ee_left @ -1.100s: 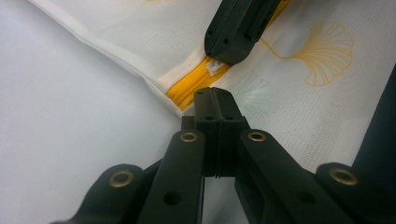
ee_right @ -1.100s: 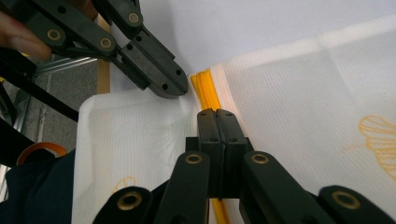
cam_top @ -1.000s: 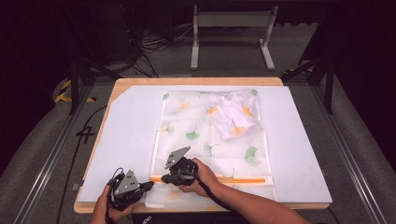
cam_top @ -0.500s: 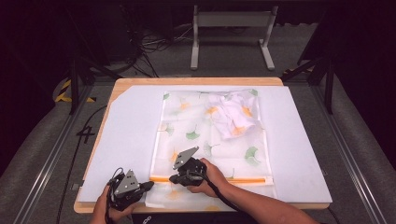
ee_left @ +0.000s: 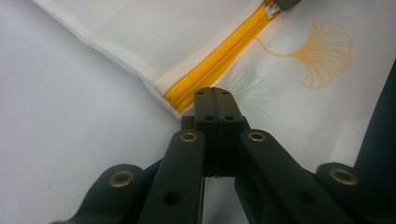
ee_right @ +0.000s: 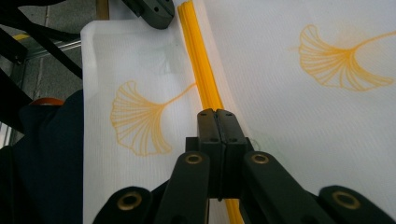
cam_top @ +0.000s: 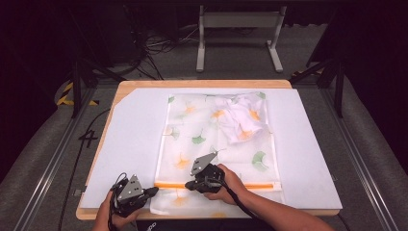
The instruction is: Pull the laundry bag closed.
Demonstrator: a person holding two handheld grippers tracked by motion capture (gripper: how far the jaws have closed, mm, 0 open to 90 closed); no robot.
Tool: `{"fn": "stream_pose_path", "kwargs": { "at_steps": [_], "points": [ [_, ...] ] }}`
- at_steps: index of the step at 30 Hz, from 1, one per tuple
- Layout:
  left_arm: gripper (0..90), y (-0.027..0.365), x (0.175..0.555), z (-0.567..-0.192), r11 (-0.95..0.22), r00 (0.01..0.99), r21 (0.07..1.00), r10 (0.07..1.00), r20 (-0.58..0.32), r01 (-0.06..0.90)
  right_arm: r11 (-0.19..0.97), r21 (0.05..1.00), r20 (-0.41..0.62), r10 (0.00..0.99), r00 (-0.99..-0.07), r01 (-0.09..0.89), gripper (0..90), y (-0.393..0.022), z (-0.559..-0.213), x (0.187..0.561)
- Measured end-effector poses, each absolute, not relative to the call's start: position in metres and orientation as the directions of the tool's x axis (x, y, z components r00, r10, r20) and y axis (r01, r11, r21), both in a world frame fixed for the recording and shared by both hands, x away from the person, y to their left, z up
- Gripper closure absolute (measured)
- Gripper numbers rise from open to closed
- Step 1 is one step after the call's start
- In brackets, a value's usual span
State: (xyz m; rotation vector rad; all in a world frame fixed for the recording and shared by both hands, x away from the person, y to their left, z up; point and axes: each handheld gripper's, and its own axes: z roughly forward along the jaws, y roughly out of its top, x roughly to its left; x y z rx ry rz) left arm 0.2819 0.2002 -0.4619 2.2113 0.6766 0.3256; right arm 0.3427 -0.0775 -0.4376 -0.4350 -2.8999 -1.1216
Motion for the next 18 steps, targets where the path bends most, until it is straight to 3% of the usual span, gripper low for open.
{"fn": "stream_pose_path", "kwargs": {
  "at_steps": [18],
  "points": [
    [90.0, 0.198, 0.281, -0.461, -0.556, 0.82, 0.746, 0.572, 0.024, 0.367, 0.682, 0.67, 0.096, 0.311, -0.945, 0.293, 90.0, -0.123, -0.434, 0.339]
  ]
}}
